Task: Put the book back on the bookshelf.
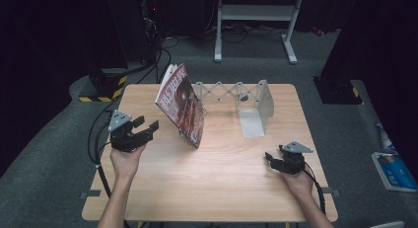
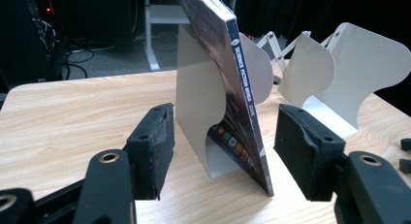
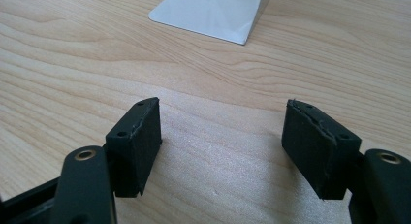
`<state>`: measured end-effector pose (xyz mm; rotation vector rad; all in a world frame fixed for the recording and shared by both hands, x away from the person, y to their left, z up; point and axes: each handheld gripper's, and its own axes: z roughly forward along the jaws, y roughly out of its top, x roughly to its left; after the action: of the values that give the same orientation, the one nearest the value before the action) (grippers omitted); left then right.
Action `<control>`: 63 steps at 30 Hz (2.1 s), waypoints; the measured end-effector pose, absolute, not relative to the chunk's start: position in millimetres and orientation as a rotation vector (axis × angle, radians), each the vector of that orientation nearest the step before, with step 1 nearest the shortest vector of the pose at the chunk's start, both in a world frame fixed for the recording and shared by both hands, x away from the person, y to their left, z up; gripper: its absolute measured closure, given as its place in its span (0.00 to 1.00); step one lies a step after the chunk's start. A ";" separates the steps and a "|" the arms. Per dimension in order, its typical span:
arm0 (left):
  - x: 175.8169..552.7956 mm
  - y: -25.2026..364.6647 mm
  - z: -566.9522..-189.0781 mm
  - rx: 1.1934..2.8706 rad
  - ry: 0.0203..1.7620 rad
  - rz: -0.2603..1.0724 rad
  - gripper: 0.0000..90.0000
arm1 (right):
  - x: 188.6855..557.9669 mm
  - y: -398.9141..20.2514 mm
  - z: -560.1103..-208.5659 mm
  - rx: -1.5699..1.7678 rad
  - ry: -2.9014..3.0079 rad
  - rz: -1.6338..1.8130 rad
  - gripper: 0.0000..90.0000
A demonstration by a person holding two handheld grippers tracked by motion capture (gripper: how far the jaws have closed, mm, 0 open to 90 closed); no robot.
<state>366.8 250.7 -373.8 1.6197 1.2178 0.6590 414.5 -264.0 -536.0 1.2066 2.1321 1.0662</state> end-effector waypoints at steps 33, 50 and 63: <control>357.6 245.7 -397.9 1.634 1.223 0.621 0.46 | 414.4 -263.9 -536.1 1.208 2.131 1.068 0.34; 353.0 239.3 -413.3 1.646 1.228 0.590 0.46 | 414.3 -264.0 -536.1 1.207 2.131 1.066 0.34; 350.8 235.8 -424.9 1.655 1.242 0.567 0.46 | 414.3 -263.9 -536.1 1.208 2.130 1.067 0.34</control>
<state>350.8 235.8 -424.9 1.6553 1.2419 0.5670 414.3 -263.9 -536.1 1.2082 2.1301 1.0671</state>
